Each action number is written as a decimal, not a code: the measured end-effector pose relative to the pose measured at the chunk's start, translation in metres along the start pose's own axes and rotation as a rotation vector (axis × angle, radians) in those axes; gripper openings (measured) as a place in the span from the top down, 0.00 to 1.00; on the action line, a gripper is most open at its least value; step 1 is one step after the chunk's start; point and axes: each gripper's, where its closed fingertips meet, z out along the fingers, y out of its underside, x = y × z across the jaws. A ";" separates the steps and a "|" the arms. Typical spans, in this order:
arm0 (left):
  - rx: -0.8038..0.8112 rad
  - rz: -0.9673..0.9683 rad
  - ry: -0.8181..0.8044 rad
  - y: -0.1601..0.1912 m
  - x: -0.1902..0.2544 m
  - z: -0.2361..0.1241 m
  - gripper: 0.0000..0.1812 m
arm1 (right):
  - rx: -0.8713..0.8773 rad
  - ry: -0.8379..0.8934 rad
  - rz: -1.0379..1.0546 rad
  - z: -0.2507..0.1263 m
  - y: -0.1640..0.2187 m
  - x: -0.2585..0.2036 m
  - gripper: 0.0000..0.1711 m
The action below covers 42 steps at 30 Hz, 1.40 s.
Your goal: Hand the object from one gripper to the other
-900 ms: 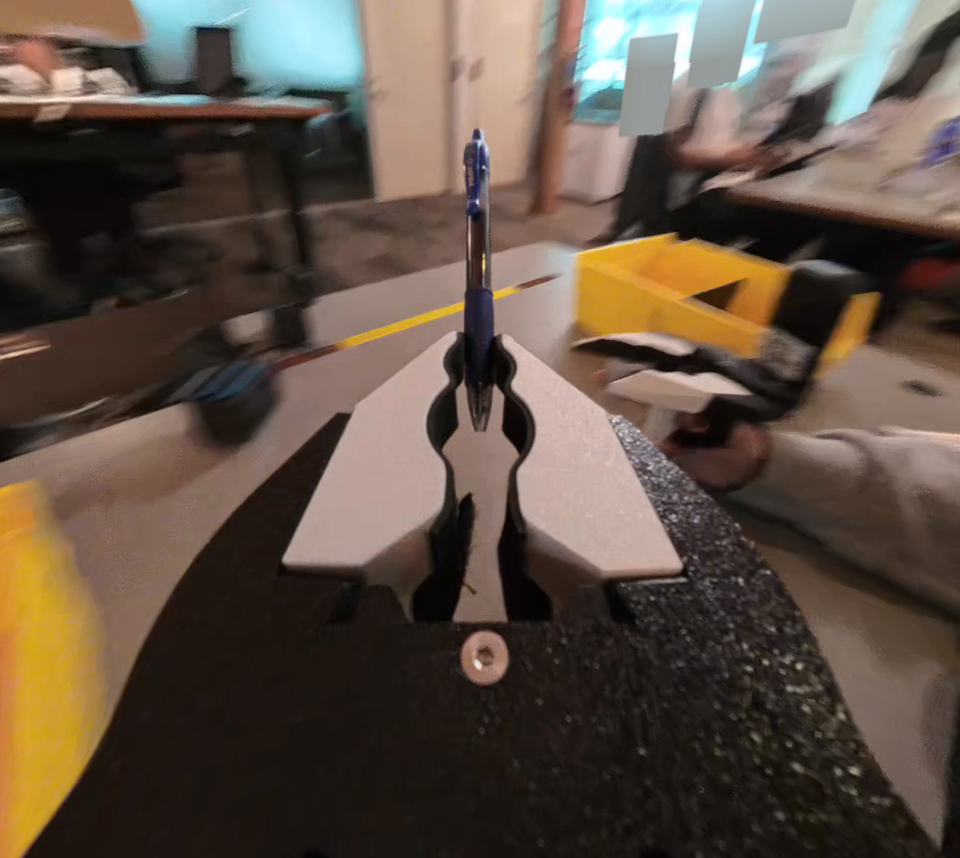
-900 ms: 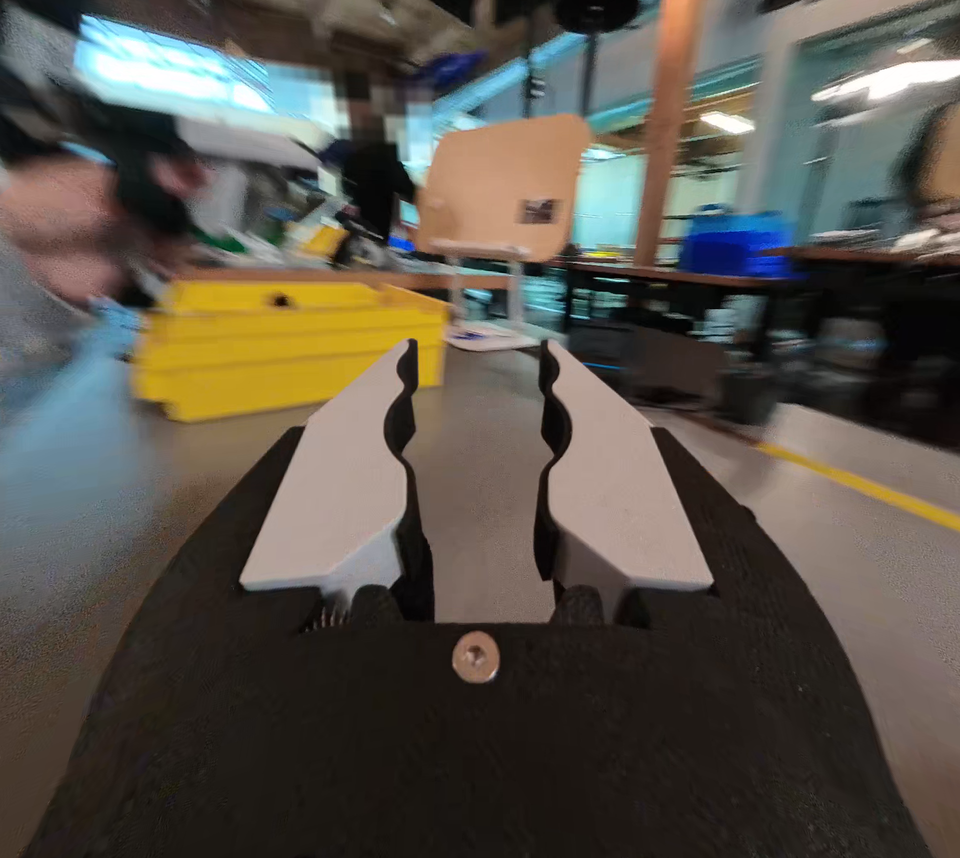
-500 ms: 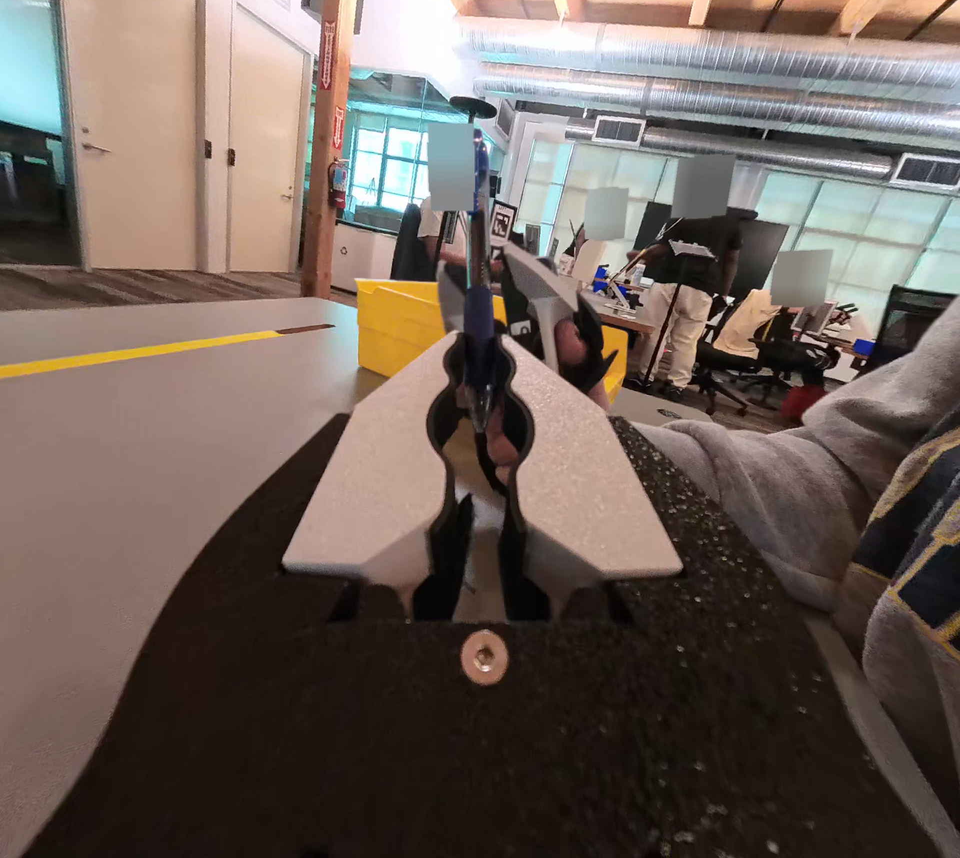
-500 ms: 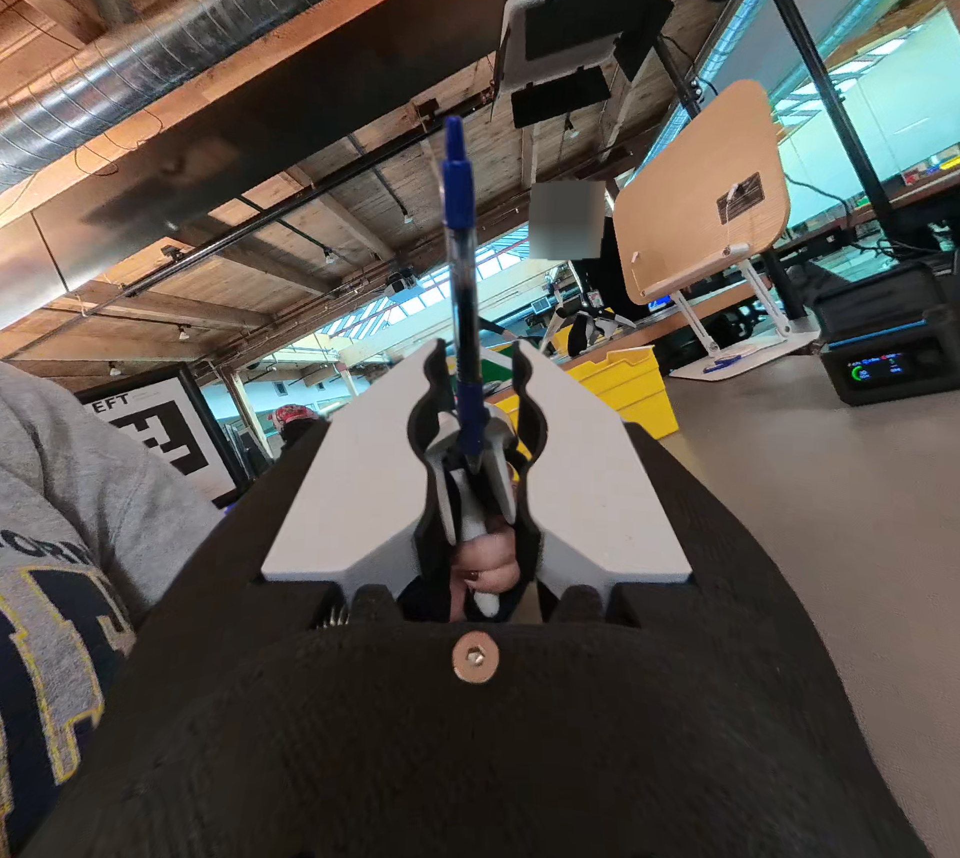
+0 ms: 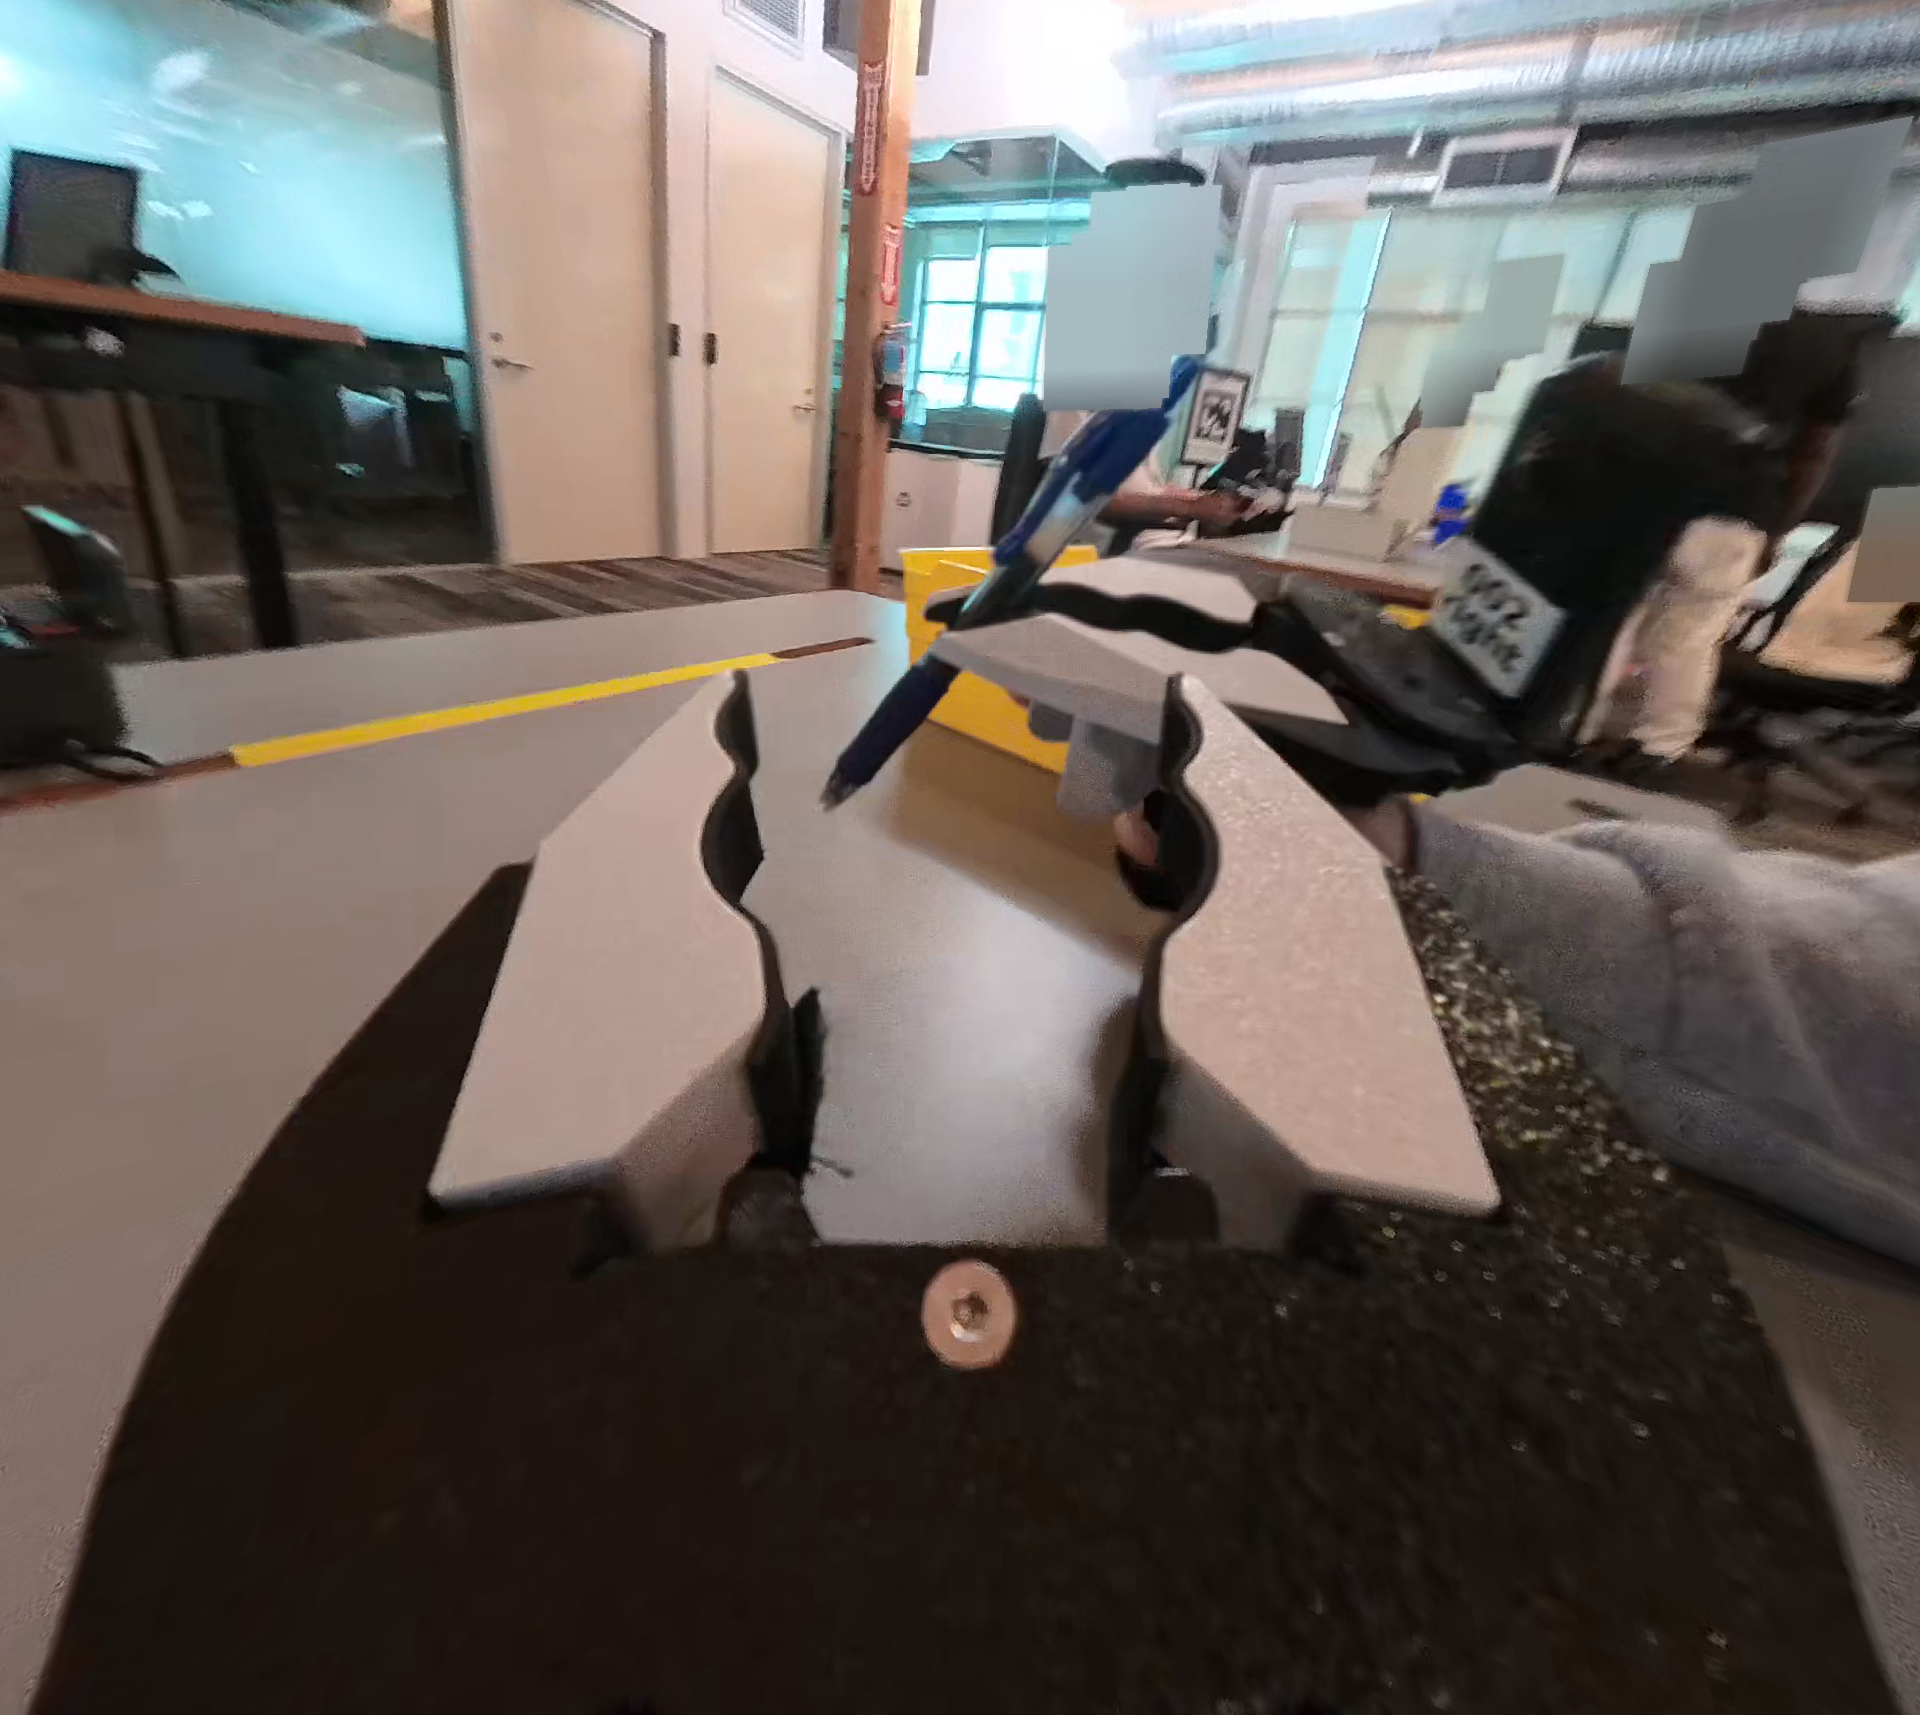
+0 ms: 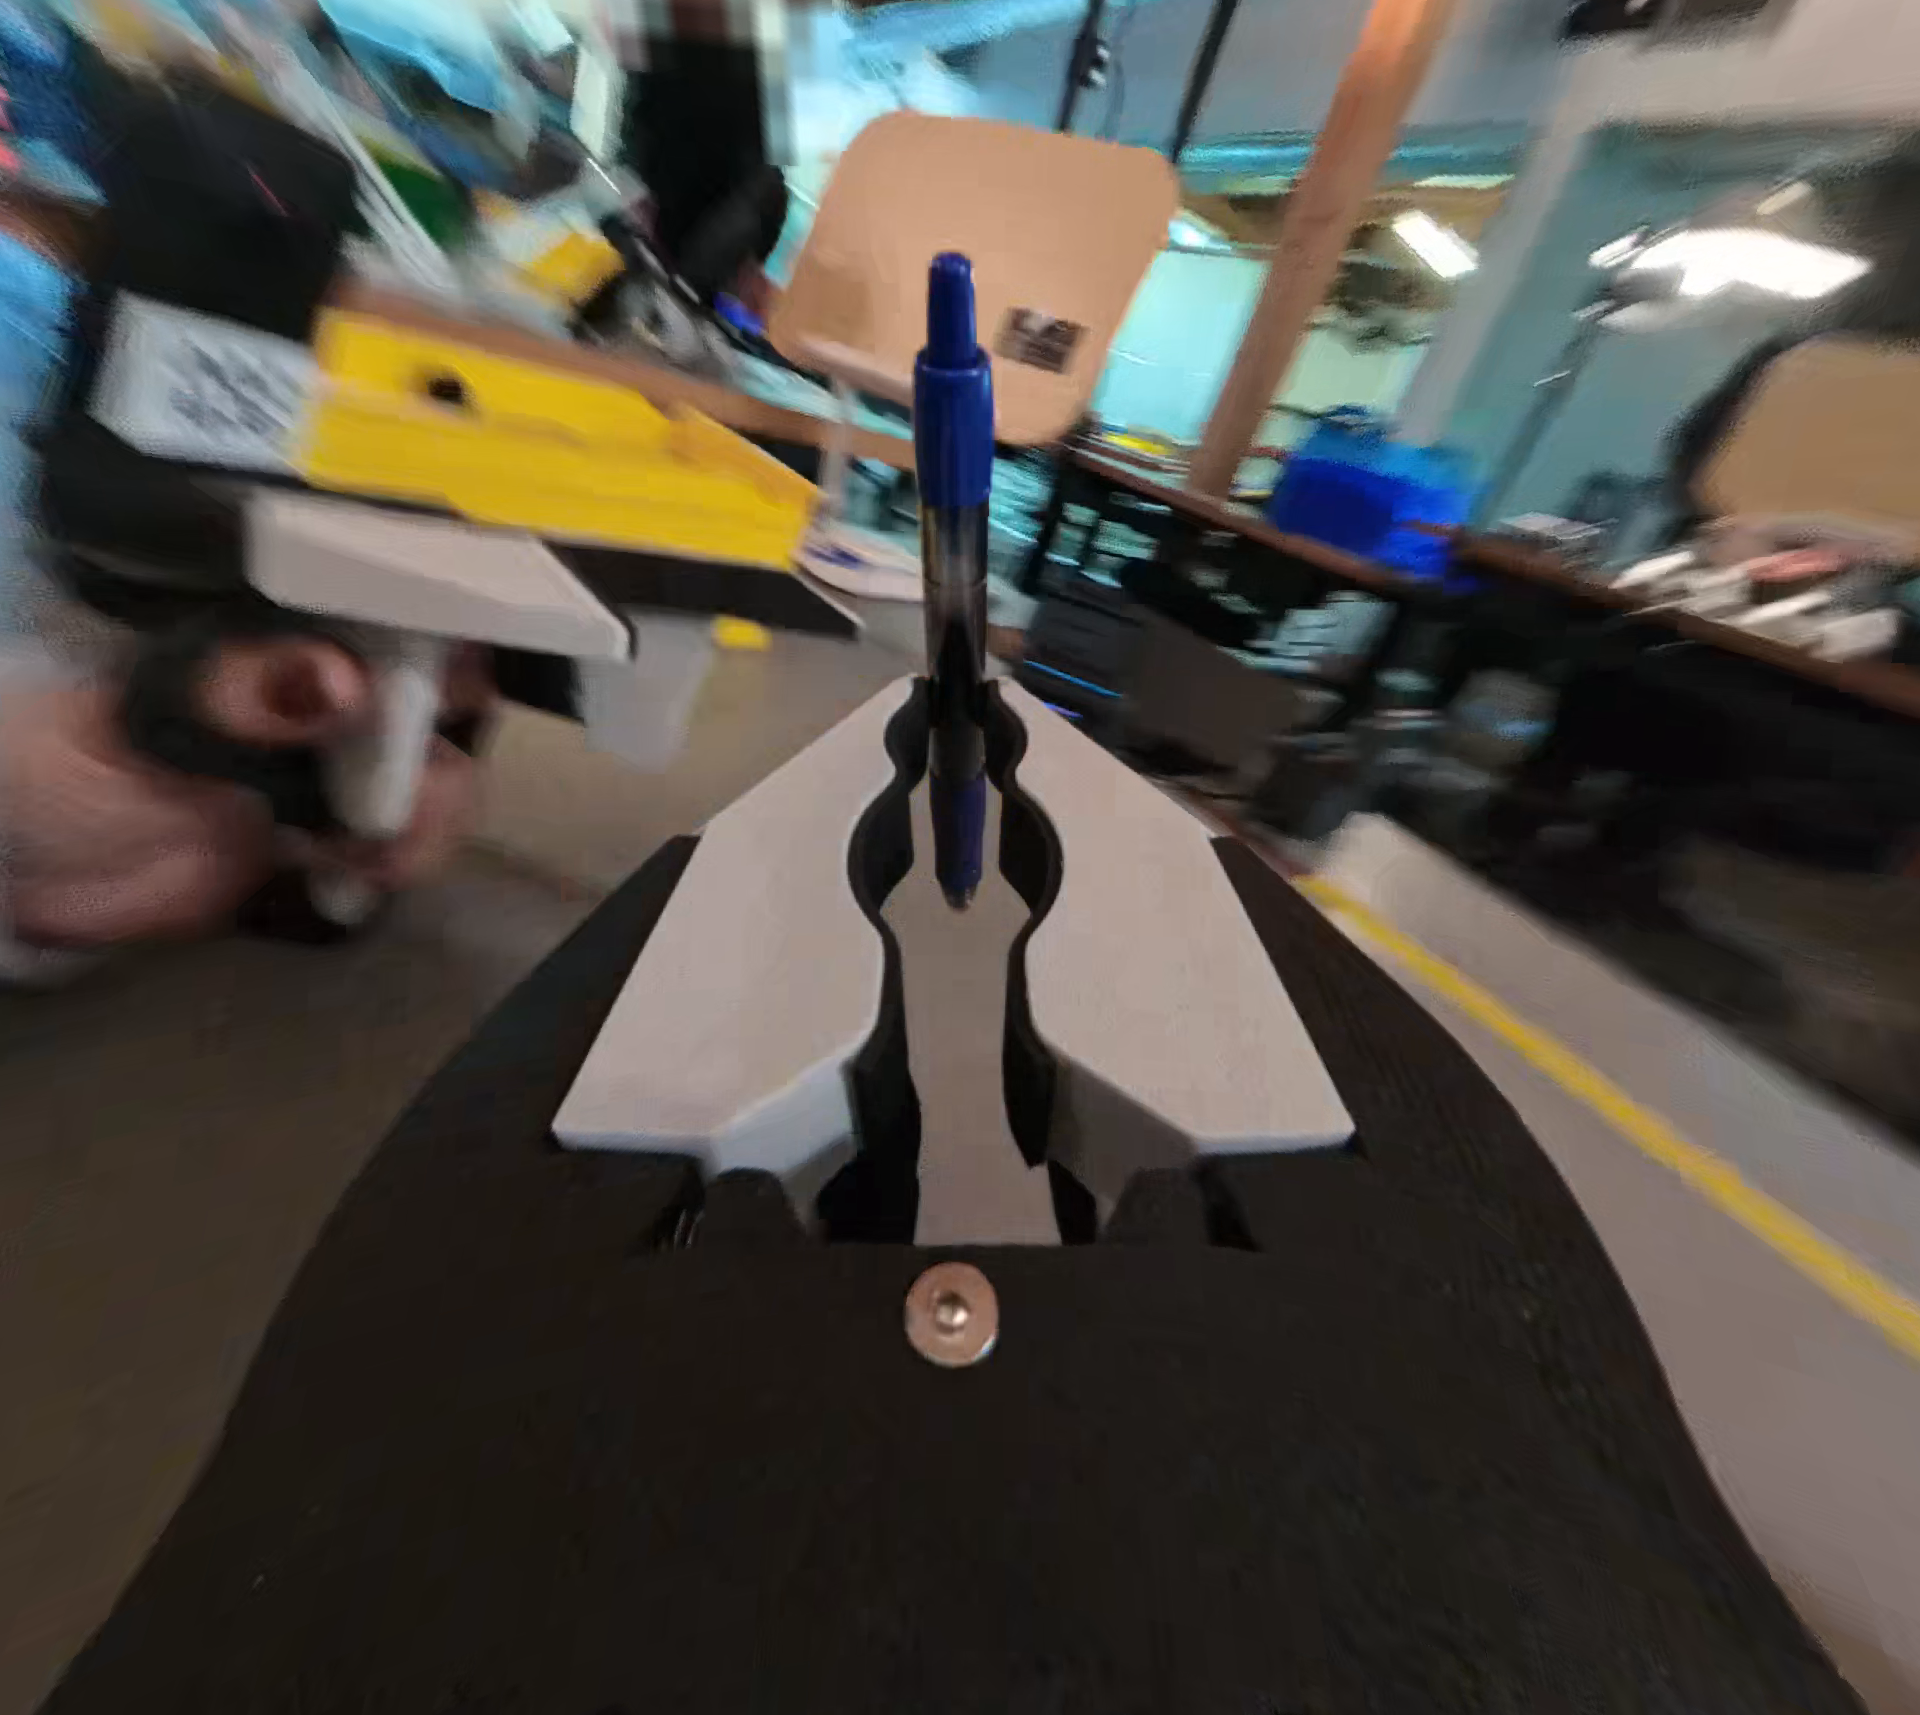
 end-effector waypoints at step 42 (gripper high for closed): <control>-0.316 0.839 -0.460 0.006 -0.049 -0.026 0.52 | -0.419 0.092 -0.584 0.009 0.063 0.000 0.95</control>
